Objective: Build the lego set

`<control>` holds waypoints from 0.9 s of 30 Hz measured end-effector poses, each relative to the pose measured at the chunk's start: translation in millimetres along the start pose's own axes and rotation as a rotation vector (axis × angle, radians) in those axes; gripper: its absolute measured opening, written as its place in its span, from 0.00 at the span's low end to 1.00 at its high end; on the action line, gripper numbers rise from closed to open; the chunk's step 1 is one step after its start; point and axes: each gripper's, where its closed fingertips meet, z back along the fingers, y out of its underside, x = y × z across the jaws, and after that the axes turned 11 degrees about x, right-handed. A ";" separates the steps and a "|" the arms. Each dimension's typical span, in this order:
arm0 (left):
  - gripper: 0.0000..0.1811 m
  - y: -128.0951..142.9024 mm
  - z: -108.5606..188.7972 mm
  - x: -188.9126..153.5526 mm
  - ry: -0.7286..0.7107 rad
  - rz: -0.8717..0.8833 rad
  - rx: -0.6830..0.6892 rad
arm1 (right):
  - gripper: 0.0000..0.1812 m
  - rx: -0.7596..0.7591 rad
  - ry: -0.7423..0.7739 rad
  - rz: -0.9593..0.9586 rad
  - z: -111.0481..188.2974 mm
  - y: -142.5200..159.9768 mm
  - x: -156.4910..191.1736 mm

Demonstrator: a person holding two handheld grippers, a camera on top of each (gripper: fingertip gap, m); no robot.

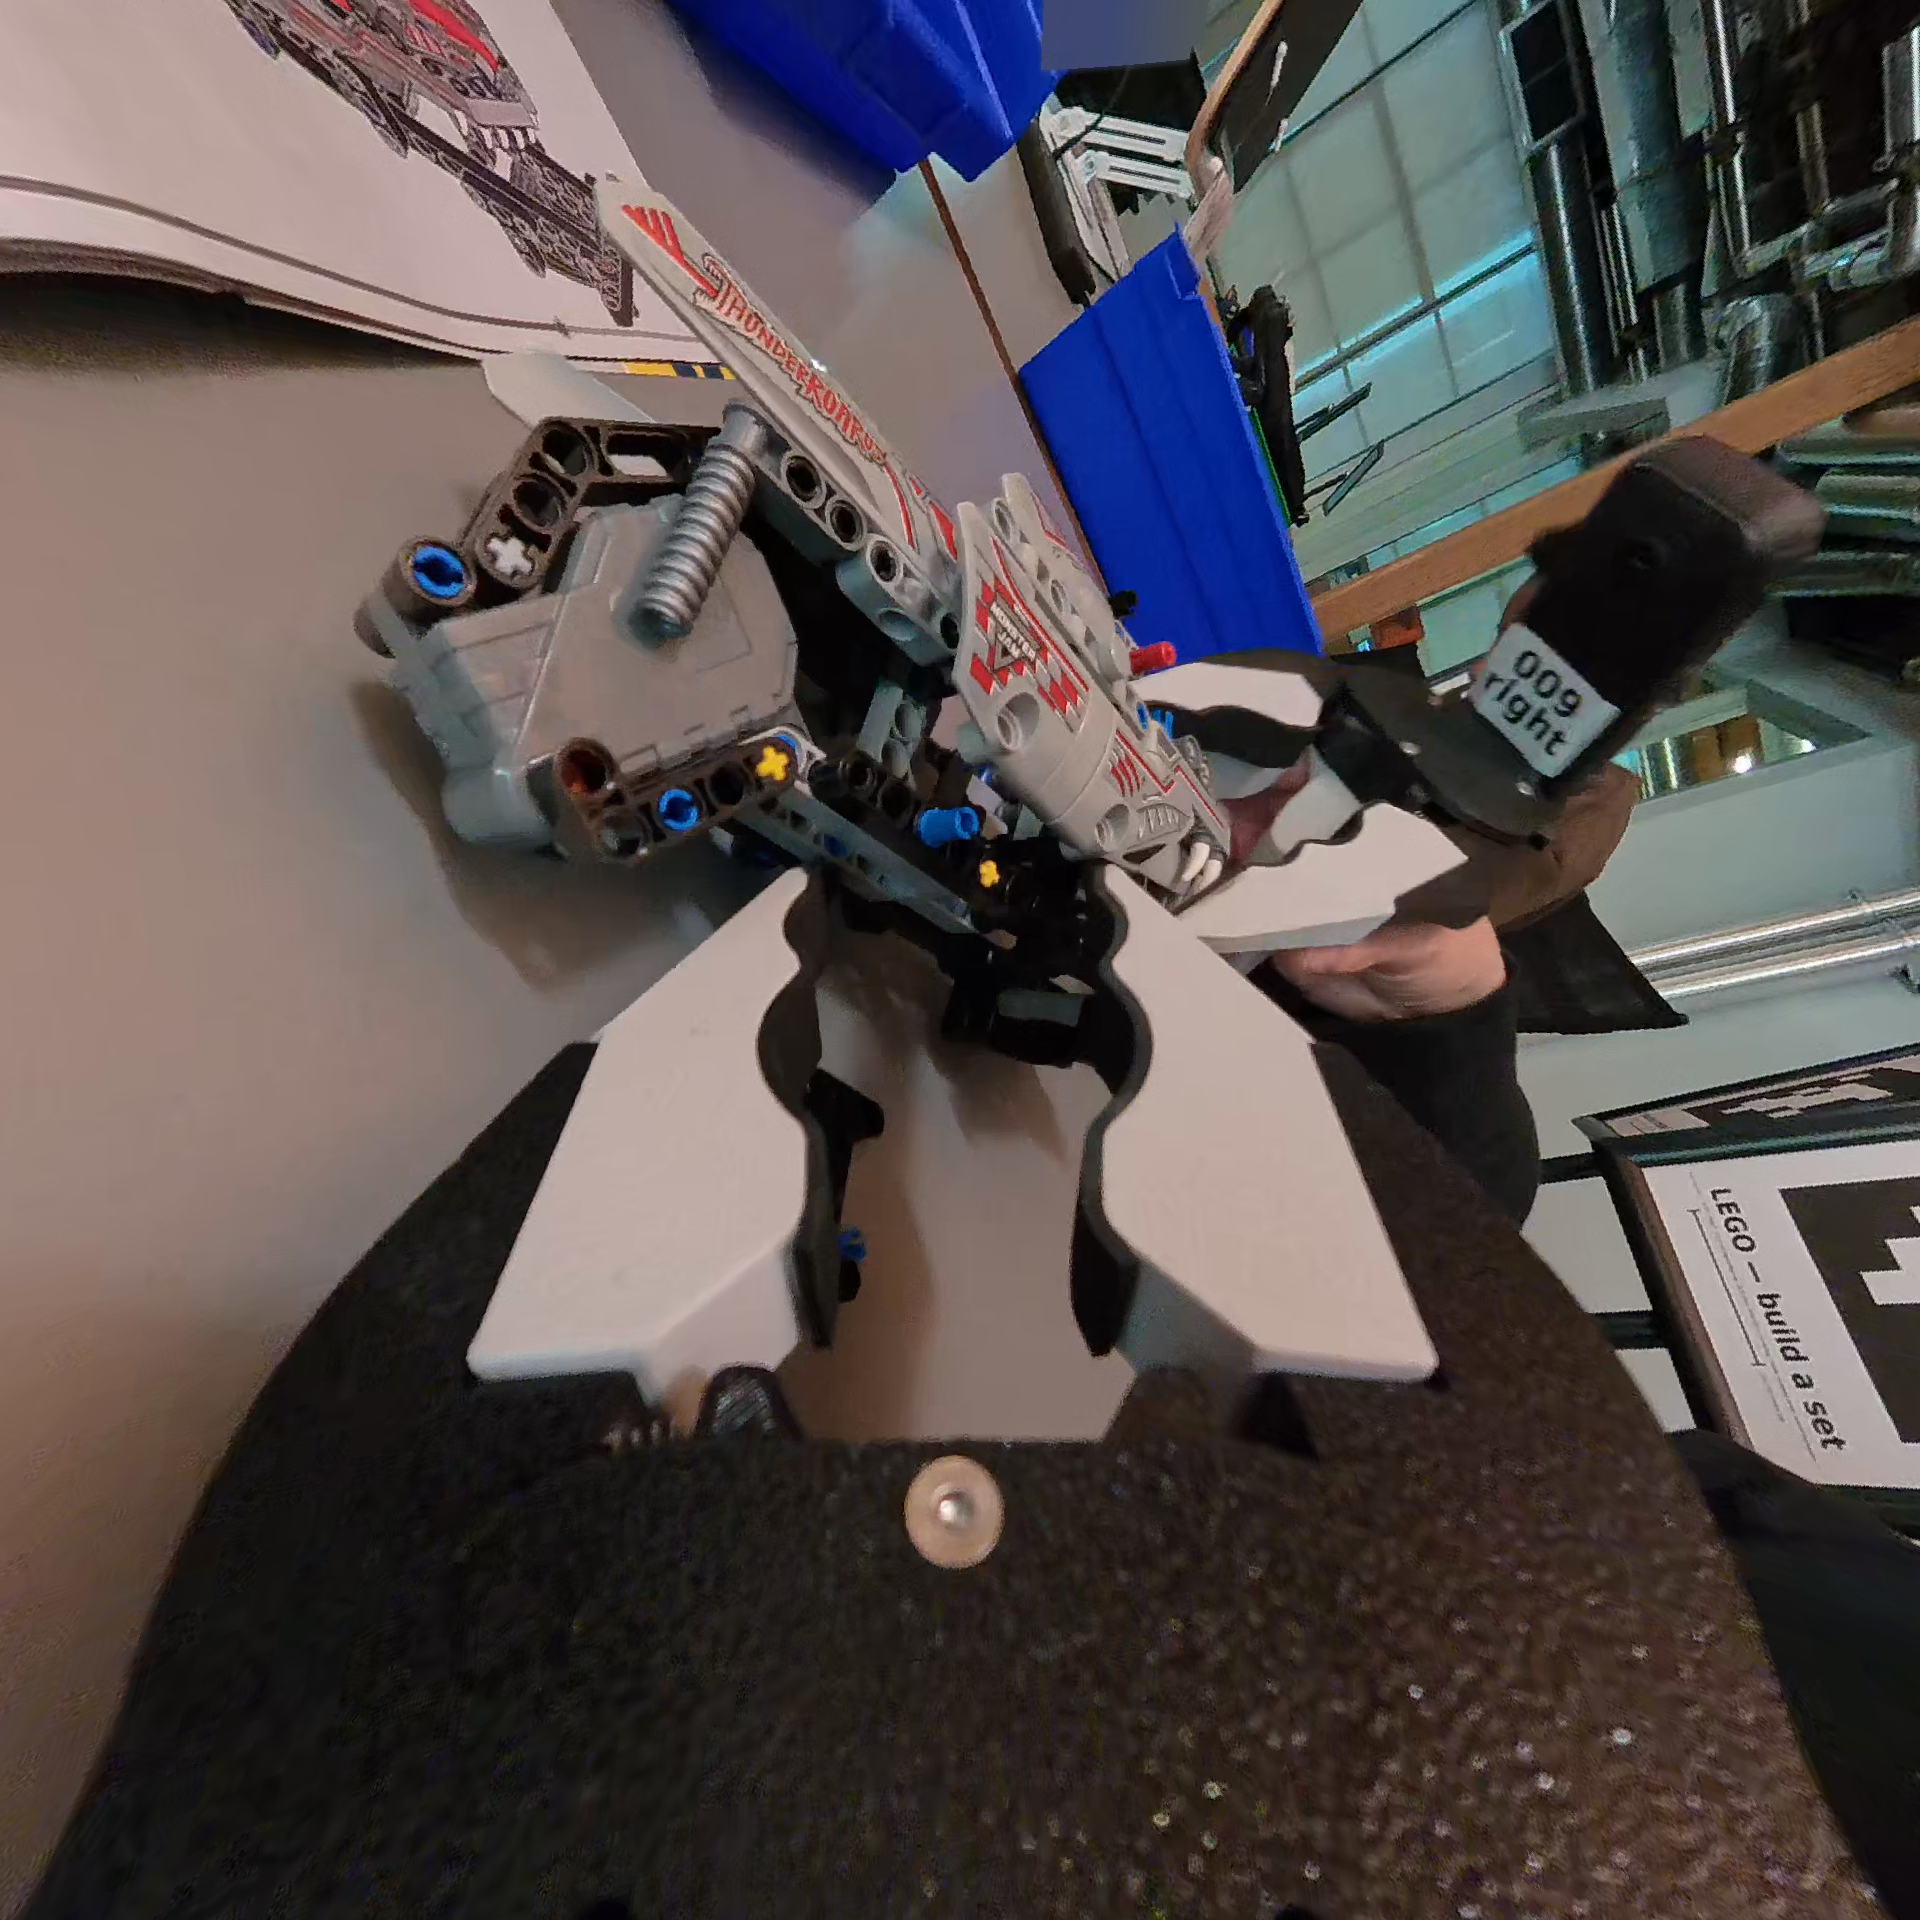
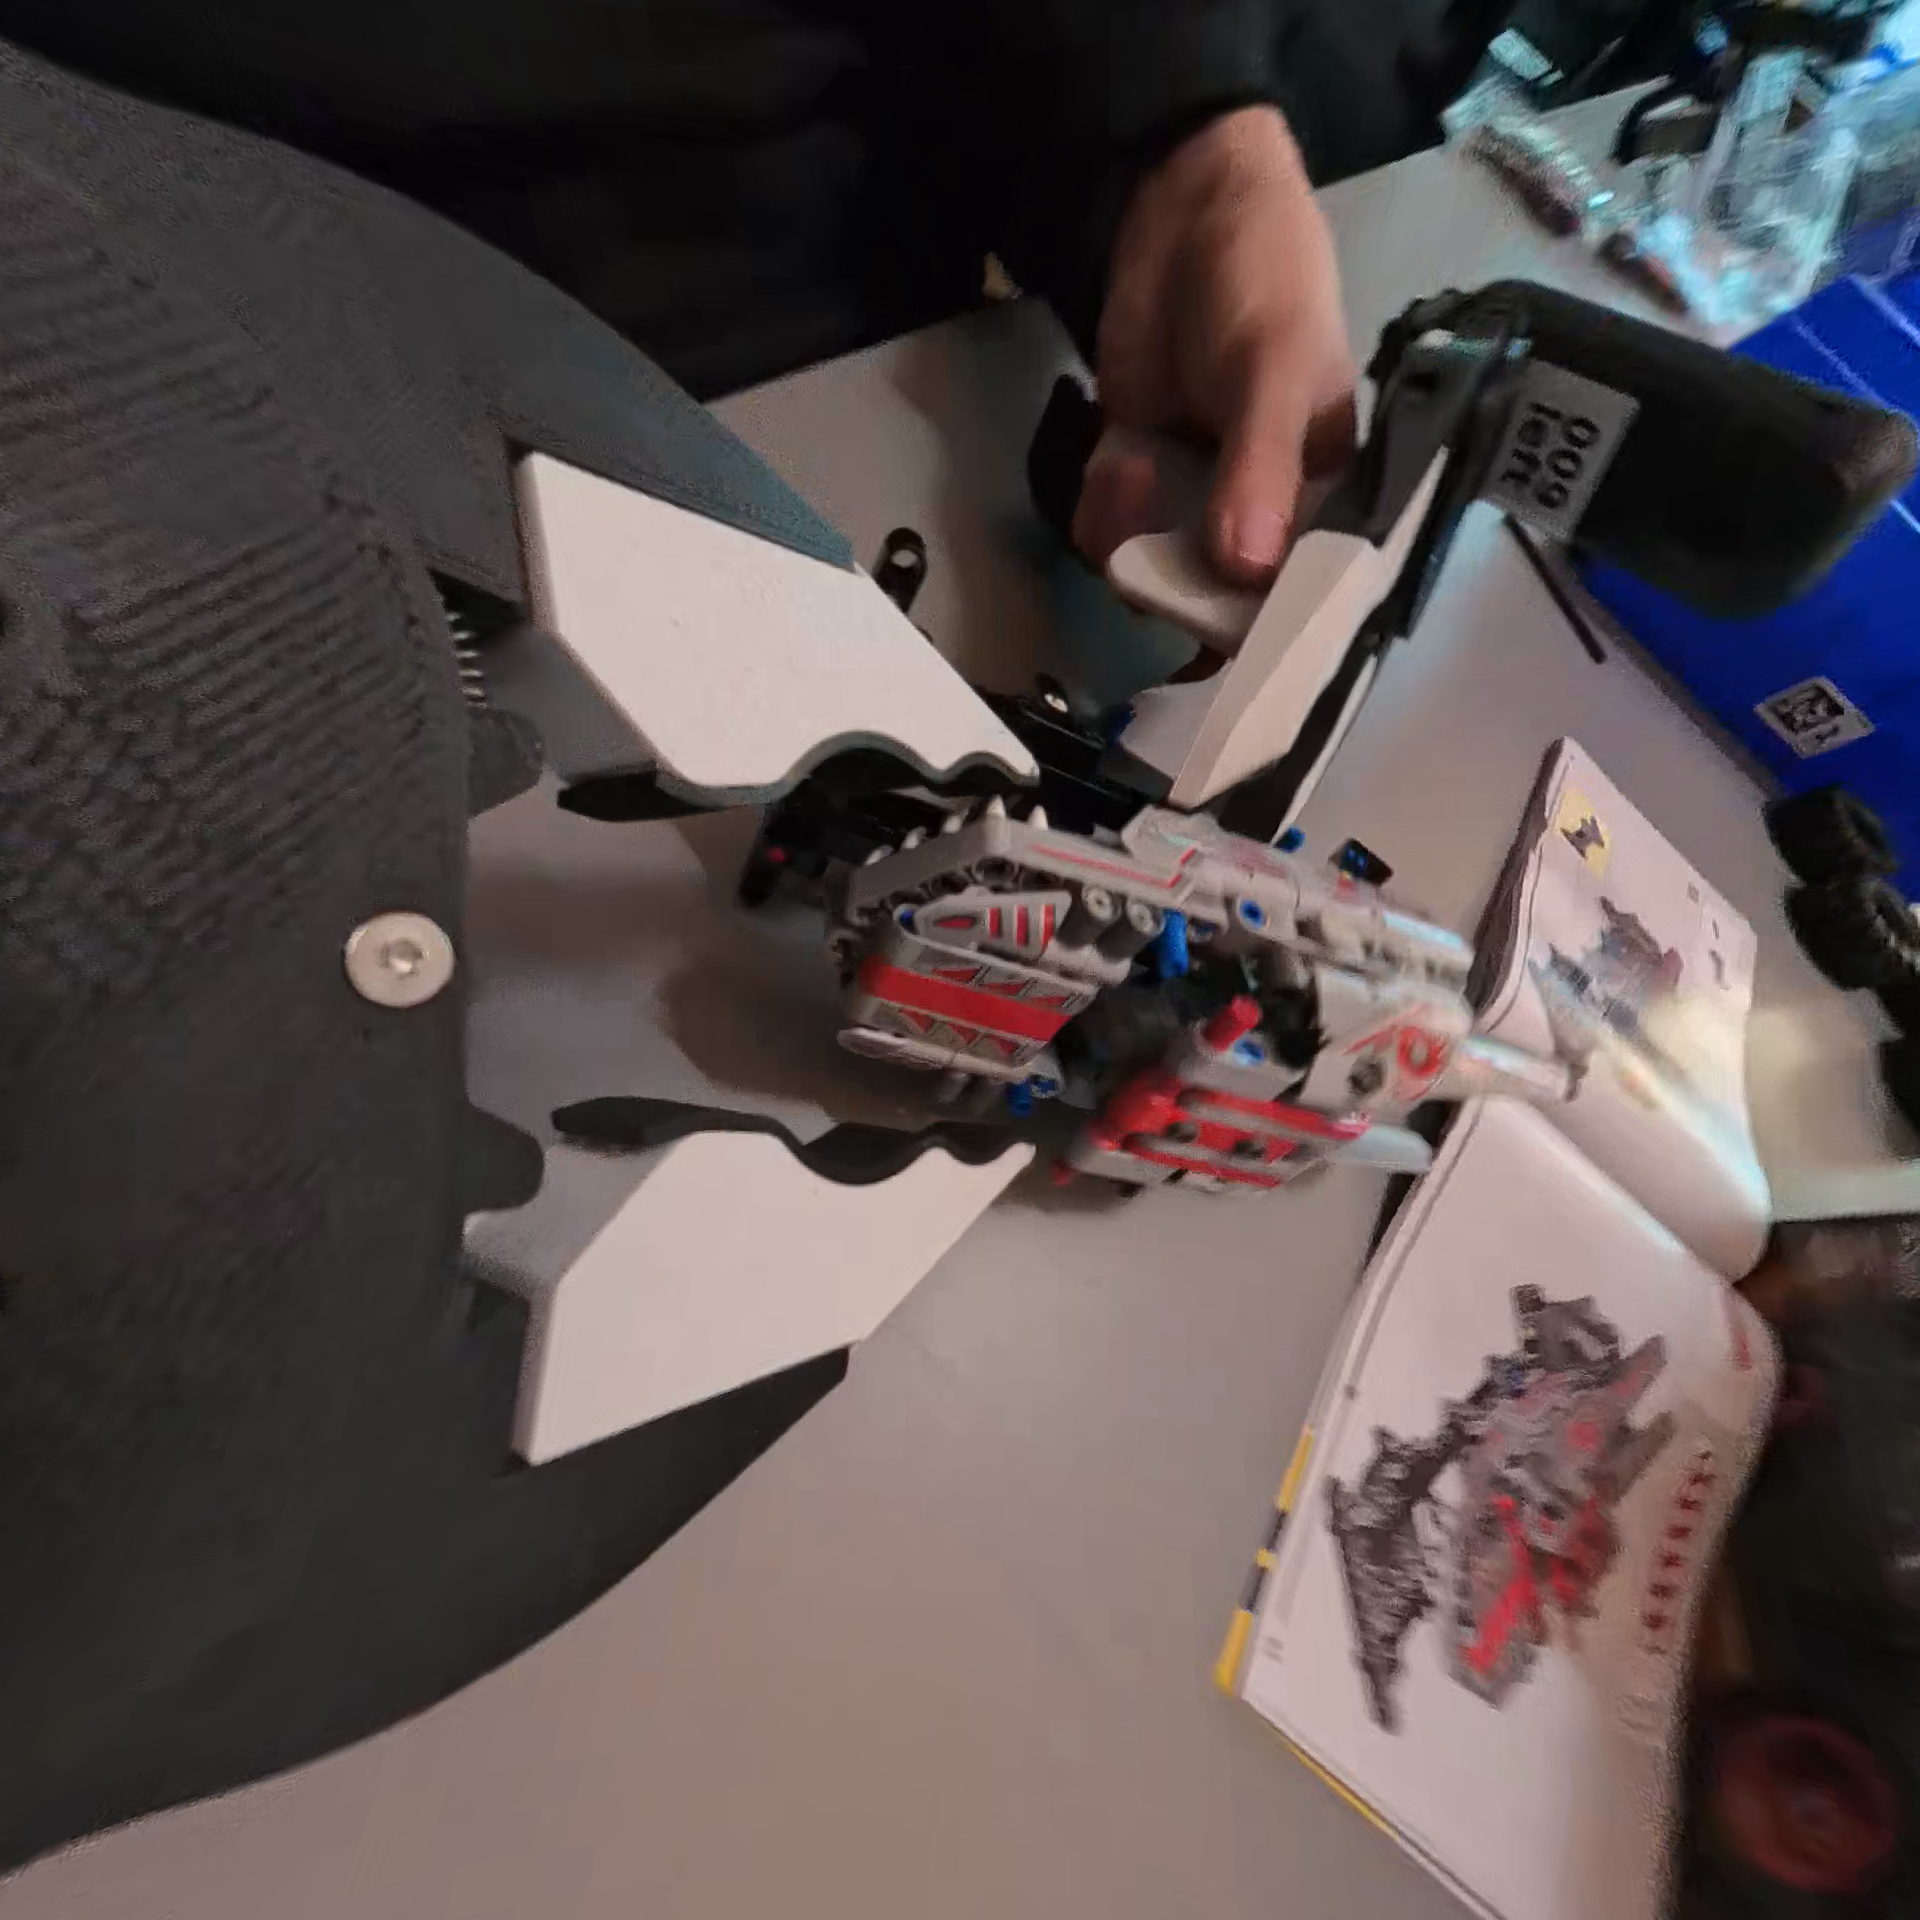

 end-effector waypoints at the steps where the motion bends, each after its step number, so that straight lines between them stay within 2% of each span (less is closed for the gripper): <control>1: 0.26 0.4 -0.4 -0.5 0.001 -0.009 0.009 | 0.33 0.005 0.025 0.055 0.8 -1.5 -1.1; 2: 0.26 1.0 0.2 -0.6 -0.003 -0.019 0.015 | 0.34 0.009 0.054 0.089 1.6 -2.9 -4.2; 5: 0.23 0.2 9.2 -2.1 -0.029 -0.076 0.012 | 0.28 -0.006 0.112 0.156 5.5 -6.0 -7.0; 8: 0.15 -7.3 24.9 -5.3 -0.170 -0.272 0.012 | 0.27 -0.054 0.178 0.242 6.7 -10.2 -8.1; 11: 0.12 -22.2 33.4 -30.3 -0.274 -0.605 0.018 | 0.26 -0.083 0.253 0.318 8.9 -13.1 -12.4; 14: 0.06 -32.5 31.6 -49.2 -0.420 -1.090 0.069 | 0.21 -0.116 0.300 0.395 10.8 -16.8 -14.3; 16: 0.00 -28.1 22.8 -50.9 -0.472 -1.393 0.178 | 0.17 -0.143 0.280 0.413 9.1 -17.7 -13.9; 18: 0.00 -21.8 13.2 -51.5 -0.475 -1.575 0.271 | 0.17 -0.159 0.246 0.376 8.5 -18.0 -17.0; 22: 0.00 -27.4 -0.3 -41.5 -0.484 -1.767 0.377 | 0.16 -0.145 0.183 0.300 8.4 -14.2 -26.6; 27: 0.00 -41.5 -10.8 -30.3 -0.418 -1.790 0.528 | 0.16 -0.115 0.140 0.246 2.4 -7.4 -36.1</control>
